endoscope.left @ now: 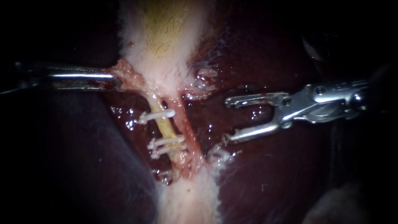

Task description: Going back third clip left tube

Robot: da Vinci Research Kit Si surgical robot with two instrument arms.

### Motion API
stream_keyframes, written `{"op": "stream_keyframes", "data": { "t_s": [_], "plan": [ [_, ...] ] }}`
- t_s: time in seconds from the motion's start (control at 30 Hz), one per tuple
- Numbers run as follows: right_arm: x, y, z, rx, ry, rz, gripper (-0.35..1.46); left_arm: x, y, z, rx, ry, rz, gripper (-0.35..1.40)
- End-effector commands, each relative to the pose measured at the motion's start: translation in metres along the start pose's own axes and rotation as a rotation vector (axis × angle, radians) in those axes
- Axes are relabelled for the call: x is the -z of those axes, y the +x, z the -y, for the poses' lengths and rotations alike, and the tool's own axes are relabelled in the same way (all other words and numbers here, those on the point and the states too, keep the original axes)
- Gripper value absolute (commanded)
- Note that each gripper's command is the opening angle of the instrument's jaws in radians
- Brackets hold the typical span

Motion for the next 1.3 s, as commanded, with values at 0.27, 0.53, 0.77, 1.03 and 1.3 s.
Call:
{"op": "stream_keyframes", "data": {
  "t_s": [0.27, 0.53, 0.77, 1.03, 1.3],
  "plan": [
    [0.0006, 0.0001, 0.0003, 0.036, 0.004, 0.001, 0.5, -0.0001, -0.0001, 0.0002, 0.0, -0.001, 0.0, -0.35],
    [0.0004, 0.0001, 0.0012, 0.038, 0.003, 0.002, 0.5, -0.0005, -0.0004, 0.0005, -0.002, 0.001, 0.0, -0.35],
    [-0.0002, -0.0003, 0.0029, 0.043, -0.04, 0.004, 0.5, -0.0008, -0.0005, 0.0005, -0.002, 0.002, -0.001, -0.35],
    [-0.0003, -0.0004, 0.0035, 0.029, -0.082, 0.007, 0.5, -0.0013, -0.0006, 0.0008, -0.003, 0.005, 0.002, -0.35],
    [0.0001, -0.0005, 0.0036, 0.03, -0.08, 0.007, 0.5, -0.0027, -0.0006, 0.0019, -0.003, 0.009, 0.006, -0.35]
  ]
}}
